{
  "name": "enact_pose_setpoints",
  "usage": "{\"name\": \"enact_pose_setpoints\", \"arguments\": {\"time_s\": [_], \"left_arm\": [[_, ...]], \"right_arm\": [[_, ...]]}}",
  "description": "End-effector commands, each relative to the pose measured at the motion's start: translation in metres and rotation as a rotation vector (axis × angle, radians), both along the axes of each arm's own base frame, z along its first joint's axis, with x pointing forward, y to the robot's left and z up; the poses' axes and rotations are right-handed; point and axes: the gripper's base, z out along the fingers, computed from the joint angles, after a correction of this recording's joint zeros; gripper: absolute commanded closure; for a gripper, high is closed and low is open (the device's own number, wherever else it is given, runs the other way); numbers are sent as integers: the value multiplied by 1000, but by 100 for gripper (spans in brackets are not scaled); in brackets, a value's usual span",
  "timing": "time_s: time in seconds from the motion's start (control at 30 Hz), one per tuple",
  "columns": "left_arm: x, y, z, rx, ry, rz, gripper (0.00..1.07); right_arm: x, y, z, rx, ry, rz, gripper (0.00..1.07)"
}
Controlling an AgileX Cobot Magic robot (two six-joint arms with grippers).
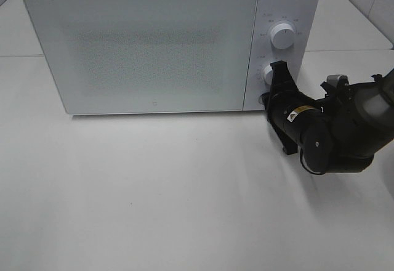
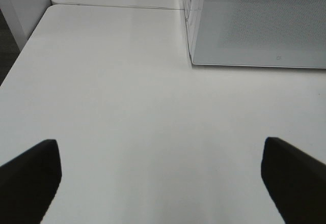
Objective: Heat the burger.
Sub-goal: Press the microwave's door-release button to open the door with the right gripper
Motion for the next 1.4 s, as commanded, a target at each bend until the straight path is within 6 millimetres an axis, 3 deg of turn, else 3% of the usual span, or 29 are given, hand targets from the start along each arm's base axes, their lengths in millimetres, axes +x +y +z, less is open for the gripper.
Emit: {"name": "enact_pose_setpoints", "arguments": {"time_s": [0.03,0.9,1.4], "left_arm": [[-2,-1,-1,-8,-14,1,7],[-2,-1,-1,-8,-14,1,7],[-2,-1,-1,-8,-14,1,7]], "right_arm": [[6,2,8,-3,-65,4,107],[16,-1,6,4,-78,-12,107],[30,-4,19,-1,-179,-37,107]]}}
